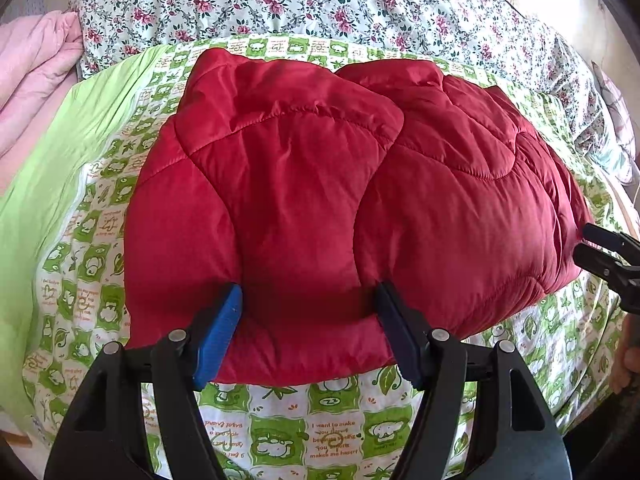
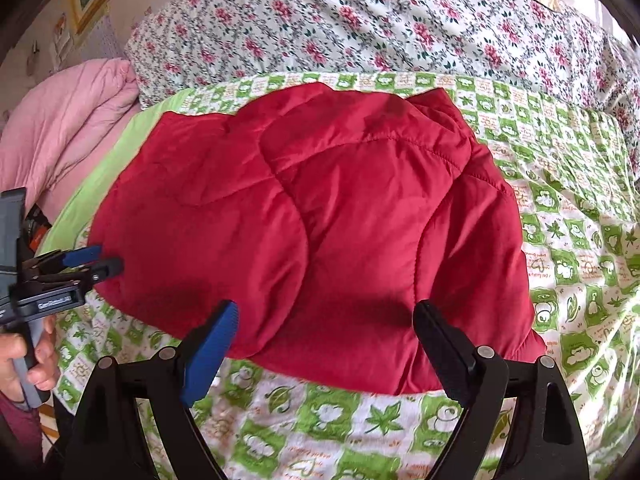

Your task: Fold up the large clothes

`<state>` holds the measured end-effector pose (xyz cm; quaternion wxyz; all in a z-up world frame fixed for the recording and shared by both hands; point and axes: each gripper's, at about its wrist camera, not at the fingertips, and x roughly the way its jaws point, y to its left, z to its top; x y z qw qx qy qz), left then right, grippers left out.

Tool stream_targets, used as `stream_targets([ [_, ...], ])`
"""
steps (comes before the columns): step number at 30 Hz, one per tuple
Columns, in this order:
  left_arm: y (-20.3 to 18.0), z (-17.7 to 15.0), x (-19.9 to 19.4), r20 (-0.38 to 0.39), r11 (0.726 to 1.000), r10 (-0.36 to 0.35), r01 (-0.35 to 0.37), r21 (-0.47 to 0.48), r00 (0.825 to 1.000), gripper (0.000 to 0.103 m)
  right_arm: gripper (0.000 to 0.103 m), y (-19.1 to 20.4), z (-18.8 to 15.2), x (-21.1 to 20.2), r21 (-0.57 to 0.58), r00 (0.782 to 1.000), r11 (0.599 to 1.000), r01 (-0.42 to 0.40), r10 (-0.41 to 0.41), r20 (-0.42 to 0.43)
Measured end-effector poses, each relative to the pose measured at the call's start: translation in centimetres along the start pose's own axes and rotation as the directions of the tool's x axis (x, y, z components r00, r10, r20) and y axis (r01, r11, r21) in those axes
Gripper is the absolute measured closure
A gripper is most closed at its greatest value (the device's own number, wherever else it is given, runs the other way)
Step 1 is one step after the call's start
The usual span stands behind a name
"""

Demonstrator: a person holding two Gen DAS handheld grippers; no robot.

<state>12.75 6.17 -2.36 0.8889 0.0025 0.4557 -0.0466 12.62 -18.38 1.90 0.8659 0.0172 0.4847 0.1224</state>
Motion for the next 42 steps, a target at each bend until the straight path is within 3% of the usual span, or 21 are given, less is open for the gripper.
stream_targets([
  [19,-0.2,-1.2,-0.5,-0.017,0.999,0.03,-0.029,0.016,0.999,0.03,0.012,1.0,-1.6,-2.6,-0.014,0.999,0.999,-0.044,0.044,0.013],
  [22,0.1,-0.8,-0.9,-0.007,1.0,0.005,-0.005,0.007,1.0,0.03,0.012,0.7,-1.4,-2.5,-0.008,0.998,0.998,-0.056,0.056,0.013],
  [27,1.1,2.6,-1.8,0.056,1.0,-0.006,0.006,-0.001,0.998,0.03,0.012,-0.6,1.4,-1.4,0.004,0.997,0.997,-0.072,0.072,0.023],
  [33,1.3,7.7,1.1,0.032,0.999,-0.036,0.036,0.013,0.999,0.031,0.018,-1.6,6.7,2.6,0.035,0.996,0.995,-0.094,0.094,-0.004],
  [37,1.4,10.9,4.7,-0.023,0.999,-0.047,0.047,0.009,0.999,0.031,0.02,-1.5,10.7,5.9,0.004,0.996,0.998,-0.065,0.065,-0.058],
  [42,3.0,13.1,9.9,-0.115,0.999,0.039,-0.042,-0.025,0.993,0.028,0.02,-3.4,13.5,11.3,0.018,0.984,1.0,0.007,-0.004,-0.177],
])
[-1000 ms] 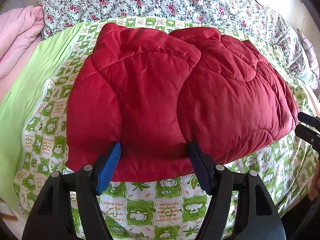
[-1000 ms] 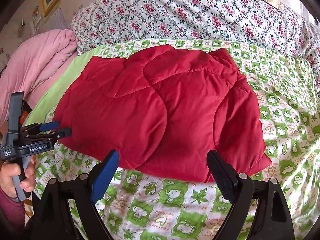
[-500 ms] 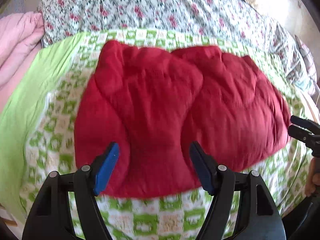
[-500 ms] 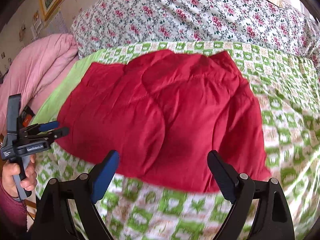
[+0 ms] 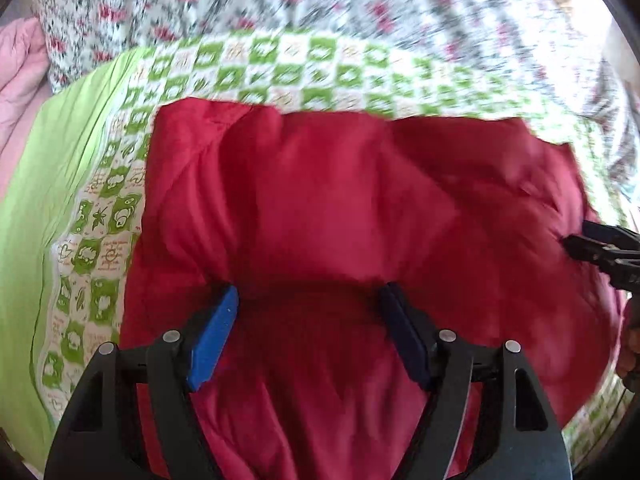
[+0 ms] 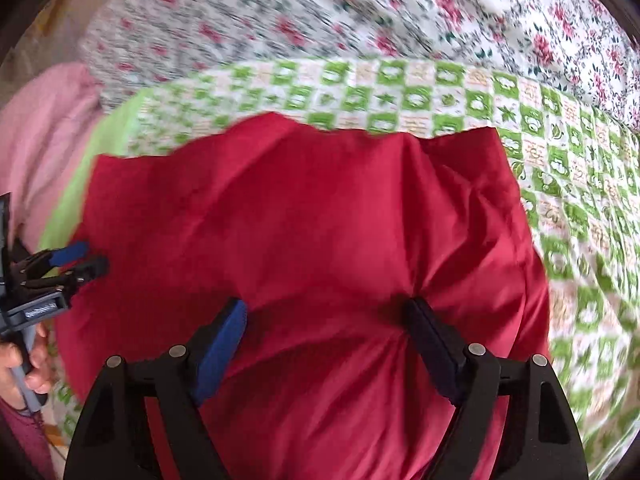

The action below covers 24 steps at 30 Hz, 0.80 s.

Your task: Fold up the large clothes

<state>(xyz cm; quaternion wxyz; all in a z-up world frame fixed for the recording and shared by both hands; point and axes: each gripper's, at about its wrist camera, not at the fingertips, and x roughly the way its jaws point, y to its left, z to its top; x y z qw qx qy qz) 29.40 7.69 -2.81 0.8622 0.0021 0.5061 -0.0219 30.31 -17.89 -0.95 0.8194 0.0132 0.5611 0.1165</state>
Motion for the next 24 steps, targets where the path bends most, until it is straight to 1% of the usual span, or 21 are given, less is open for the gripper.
stream_targets([
  [2,0.9,1.0,1.7,-0.027,0.999,0.012,-0.013,-0.031,1.0,0.024,0.02,-1.1,1.0,1.3,0.025,1.0,1.0,0.014,-0.014,-0.014],
  [5,1.8,2.2,2.9,-0.044,0.998,0.027,-0.03,-0.062,0.999,0.02,0.02,-2.9,2.0,2.8,0.085,1.0,0.996,-0.008,0.01,-0.019],
  [9,2.7,3.2,4.0,-0.039,0.996,0.027,-0.03,-0.083,0.999,0.014,0.02,-4.7,2.7,3.7,0.152,0.999,0.987,-0.044,0.043,0.007],
  [11,3.5,3.8,4.4,-0.034,0.995,0.008,-0.011,-0.104,0.999,0.013,0.02,-5.7,2.9,3.7,0.189,0.998,0.98,-0.065,0.061,0.027],
  [12,3.8,3.9,4.4,-0.03,0.993,-0.004,0.0,-0.117,1.0,0.013,0.023,-6.2,2.9,3.6,0.213,0.997,0.974,-0.074,0.067,0.041],
  [14,4.4,3.8,3.6,-0.004,0.99,-0.02,0.019,-0.142,1.0,0.013,0.03,-6.9,2.8,3.0,0.253,0.996,0.964,-0.083,0.069,0.065],
  [15,4.5,3.5,3.0,0.017,0.989,-0.021,0.024,-0.145,1.0,0.013,0.037,-7.3,2.6,2.6,0.274,0.995,0.958,-0.085,0.066,0.077],
  [16,4.6,3.2,2.2,0.037,0.989,-0.022,0.027,-0.145,0.999,0.013,0.039,-7.5,2.5,2.1,0.287,0.994,0.954,-0.089,0.066,0.091],
  [18,4.7,2.5,1.0,0.058,0.99,-0.017,0.026,-0.141,0.998,0.013,0.039,-7.7,2.0,1.3,0.297,0.992,0.95,-0.095,0.064,0.111],
  [19,4.8,1.9,0.3,0.07,0.99,-0.021,0.031,-0.14,0.997,0.013,0.036,-7.5,1.8,0.8,0.293,0.991,0.951,-0.1,0.068,0.118],
  [20,4.9,1.4,-0.3,0.077,0.989,-0.027,0.038,-0.141,0.997,0.013,0.036,-7.2,1.6,0.4,0.283,0.99,0.954,-0.102,0.07,0.122],
  [22,4.8,0.3,-1.5,0.097,0.988,-0.041,0.055,-0.142,0.994,0.013,0.036,-6.5,1.0,-0.6,0.269,0.991,0.959,-0.087,0.056,0.121],
  [24,4.6,-0.7,-2.6,0.114,0.988,-0.05,0.066,-0.139,0.992,0.013,0.036,-5.8,0.3,-1.8,0.246,0.988,0.963,-0.112,0.08,0.135],
])
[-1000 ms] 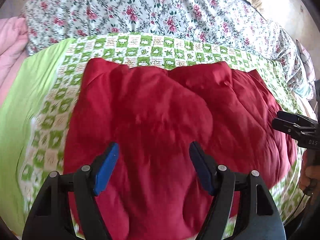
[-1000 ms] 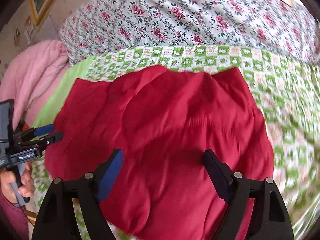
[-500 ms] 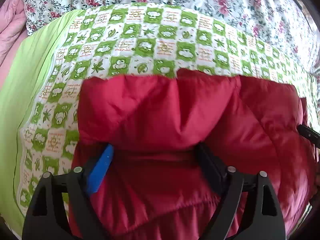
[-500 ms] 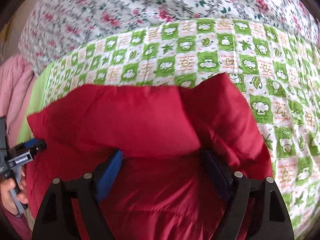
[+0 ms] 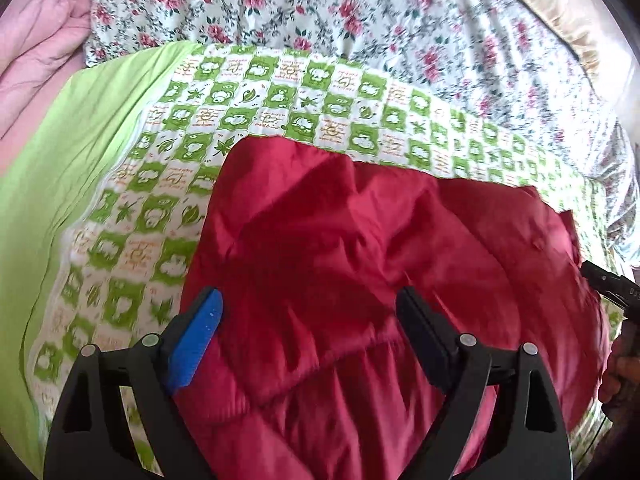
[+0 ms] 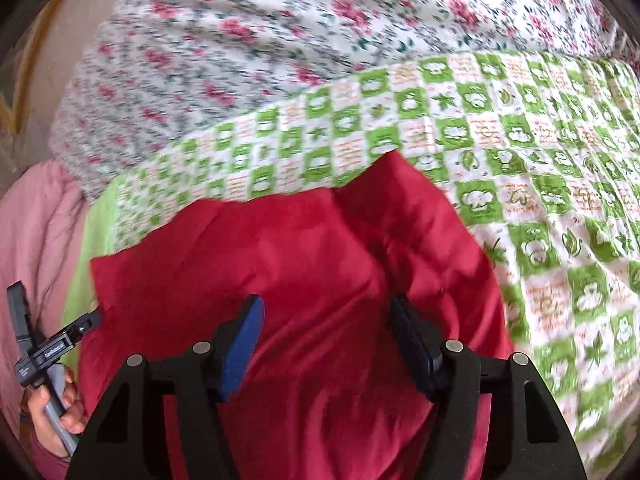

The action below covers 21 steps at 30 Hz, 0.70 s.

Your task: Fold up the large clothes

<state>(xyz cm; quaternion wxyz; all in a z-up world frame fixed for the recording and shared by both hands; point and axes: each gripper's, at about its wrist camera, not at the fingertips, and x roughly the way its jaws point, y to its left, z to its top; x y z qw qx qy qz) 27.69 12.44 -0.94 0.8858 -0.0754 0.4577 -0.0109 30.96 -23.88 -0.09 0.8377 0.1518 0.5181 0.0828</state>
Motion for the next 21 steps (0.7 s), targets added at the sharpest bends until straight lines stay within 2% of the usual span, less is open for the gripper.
stream_targets([
  [4,-0.7,-2.1,-2.4,0.018,0.999,-0.033,0.033,0.019,0.999,0.013,0.034,1.5,-2.1,-2.4,-0.051,0.999,0.998,-0.044,0.044,0.0],
  [9,-2.2,-5.1,-4.3,0.019,0.997,-0.014,0.012,0.081,1.0,0.013,0.03,3.1,-5.4,-4.6,-0.112,0.997,0.991,-0.076,0.075,-0.015],
  [16,-3.5,-8.8,-6.1,0.017,0.988,0.023,-0.025,0.151,1.0,0.013,0.026,4.2,-10.5,-7.2,-0.205,0.999,0.978,-0.044,0.039,-0.028],
  [21,-4.2,-10.8,-7.2,0.022,0.98,0.048,-0.051,0.193,0.999,0.013,0.025,4.5,-13.6,-8.7,-0.232,1.0,0.973,-0.016,0.012,-0.017],
])
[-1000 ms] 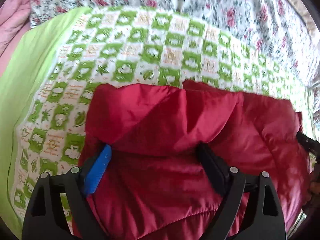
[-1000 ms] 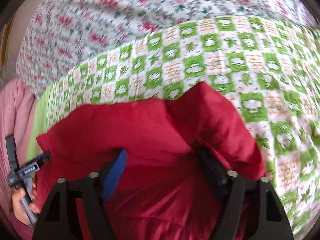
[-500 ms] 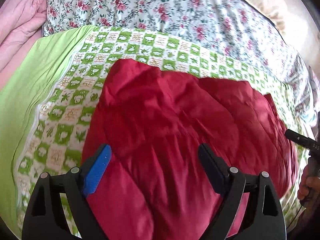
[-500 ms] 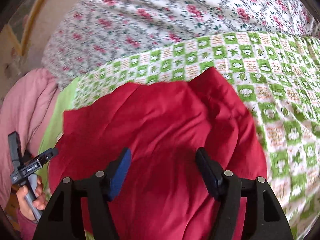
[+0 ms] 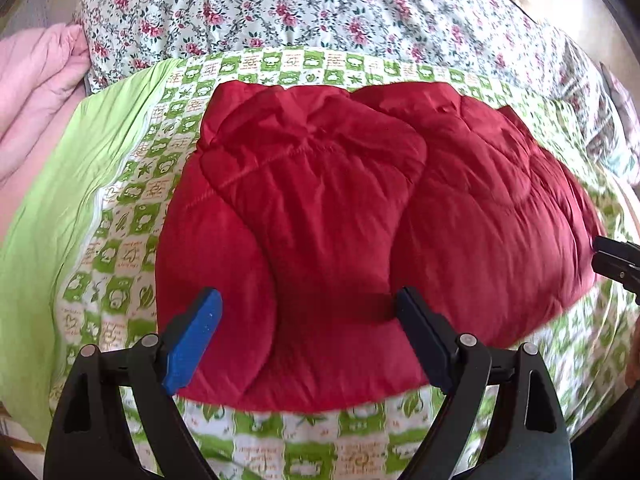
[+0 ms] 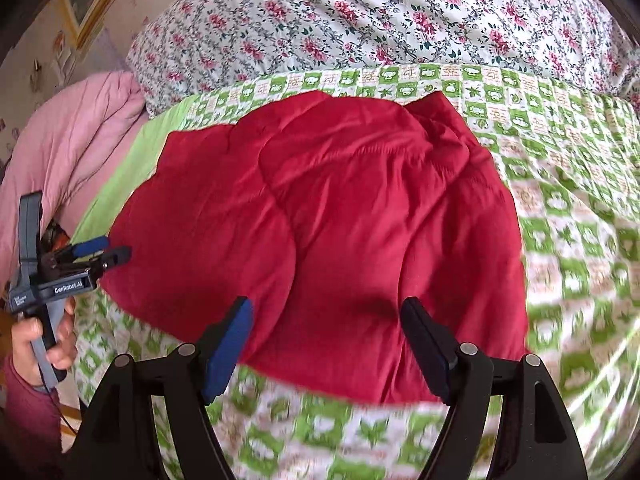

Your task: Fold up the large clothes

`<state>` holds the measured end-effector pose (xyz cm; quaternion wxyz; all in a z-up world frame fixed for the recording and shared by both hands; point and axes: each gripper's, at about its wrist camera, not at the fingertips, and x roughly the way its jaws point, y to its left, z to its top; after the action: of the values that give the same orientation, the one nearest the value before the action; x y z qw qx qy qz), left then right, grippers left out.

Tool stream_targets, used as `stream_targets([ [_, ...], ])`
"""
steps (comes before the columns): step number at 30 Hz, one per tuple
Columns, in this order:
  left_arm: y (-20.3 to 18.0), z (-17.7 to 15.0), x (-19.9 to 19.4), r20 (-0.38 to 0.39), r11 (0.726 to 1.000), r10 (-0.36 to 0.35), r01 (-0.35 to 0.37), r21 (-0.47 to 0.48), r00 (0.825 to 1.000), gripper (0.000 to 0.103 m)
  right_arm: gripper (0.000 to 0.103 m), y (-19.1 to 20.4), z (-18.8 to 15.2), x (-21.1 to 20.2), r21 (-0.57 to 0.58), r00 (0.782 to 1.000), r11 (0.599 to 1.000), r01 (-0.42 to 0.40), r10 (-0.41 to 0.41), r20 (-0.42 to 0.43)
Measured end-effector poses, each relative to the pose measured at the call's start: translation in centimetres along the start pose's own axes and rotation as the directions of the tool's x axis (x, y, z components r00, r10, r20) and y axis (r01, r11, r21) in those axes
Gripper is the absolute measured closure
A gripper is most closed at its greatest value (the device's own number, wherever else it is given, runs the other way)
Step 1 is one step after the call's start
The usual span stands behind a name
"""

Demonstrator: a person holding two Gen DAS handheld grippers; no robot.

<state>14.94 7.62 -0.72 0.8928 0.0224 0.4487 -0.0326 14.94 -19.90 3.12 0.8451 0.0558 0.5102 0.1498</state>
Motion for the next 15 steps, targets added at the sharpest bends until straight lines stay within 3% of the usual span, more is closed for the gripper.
stream_targets([
  [10,-1.7,-3.4,-1.5,0.003,0.99,0.113,-0.112,0.091,0.994,0.012,0.019,1.5,-3.6,-1.1,-0.075,0.998,0.996,0.052,-0.054,-0.02],
  [15,-2.2,-4.8,-1.7,-0.009,0.985,0.108,-0.105,0.134,0.994,0.012,0.014,2.0,-4.8,-1.0,-0.106,0.998,0.993,0.045,-0.05,-0.041],
])
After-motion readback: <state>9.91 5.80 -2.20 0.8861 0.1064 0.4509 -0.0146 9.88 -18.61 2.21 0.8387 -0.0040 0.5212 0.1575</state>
